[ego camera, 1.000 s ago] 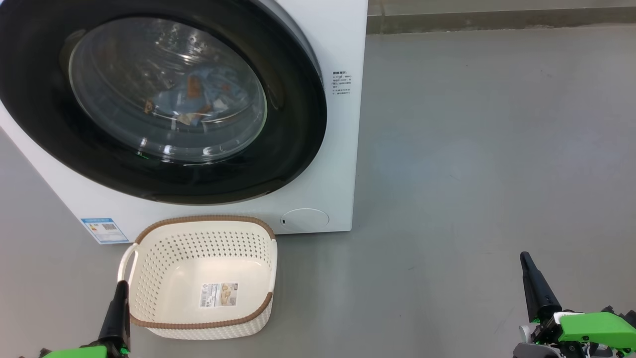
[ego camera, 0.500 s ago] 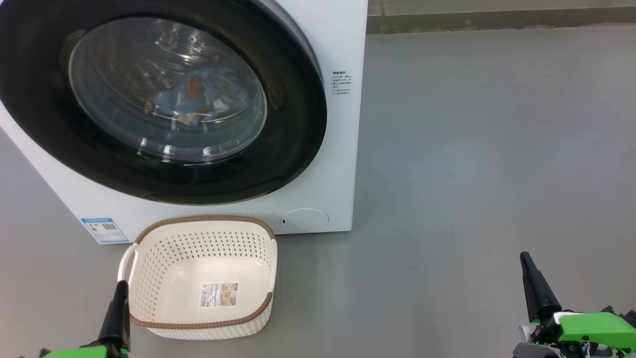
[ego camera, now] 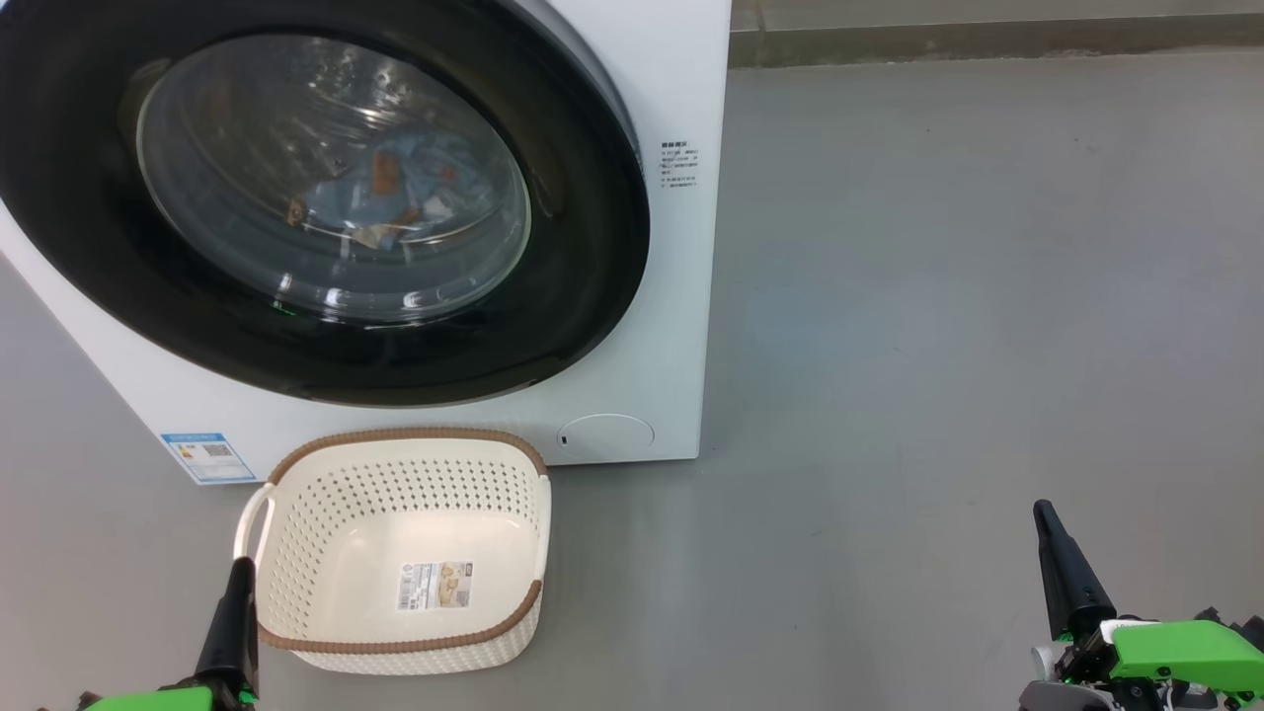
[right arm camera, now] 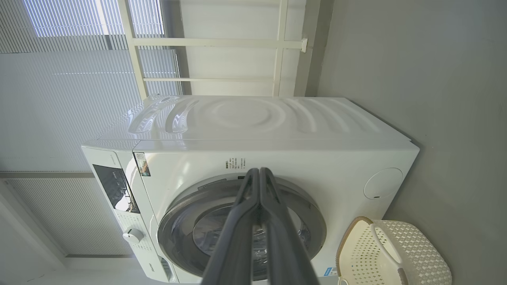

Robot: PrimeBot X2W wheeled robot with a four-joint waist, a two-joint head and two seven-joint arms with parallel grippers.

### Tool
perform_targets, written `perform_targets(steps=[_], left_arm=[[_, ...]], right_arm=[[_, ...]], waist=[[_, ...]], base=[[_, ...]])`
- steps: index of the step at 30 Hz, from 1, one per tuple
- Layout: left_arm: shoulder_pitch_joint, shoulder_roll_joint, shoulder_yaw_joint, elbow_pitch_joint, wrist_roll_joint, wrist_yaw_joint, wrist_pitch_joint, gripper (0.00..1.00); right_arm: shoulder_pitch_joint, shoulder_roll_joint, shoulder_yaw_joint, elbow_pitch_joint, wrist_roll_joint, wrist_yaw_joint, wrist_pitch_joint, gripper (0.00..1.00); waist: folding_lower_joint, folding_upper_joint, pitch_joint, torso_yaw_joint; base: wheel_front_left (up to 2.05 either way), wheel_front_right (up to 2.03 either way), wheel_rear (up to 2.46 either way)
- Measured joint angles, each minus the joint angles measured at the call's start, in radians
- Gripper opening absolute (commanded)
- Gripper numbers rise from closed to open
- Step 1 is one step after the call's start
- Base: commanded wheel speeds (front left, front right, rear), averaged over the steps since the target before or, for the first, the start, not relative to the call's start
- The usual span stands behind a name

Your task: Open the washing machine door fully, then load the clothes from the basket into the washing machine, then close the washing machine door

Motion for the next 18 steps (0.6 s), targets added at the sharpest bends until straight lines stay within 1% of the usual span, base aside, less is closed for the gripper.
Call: perform_targets(steps=[18], left_arm=[[0.000,0.000,0.000,0.000,0.005,0.000,0.000,0.00]], right_arm=[[0.000,0.000,0.000,0.000,0.000,0.000,0.000,0.00]], waist=[[0.0000,0.0000,0.000,0.000]], base=[[0.00,0.00,0.00]])
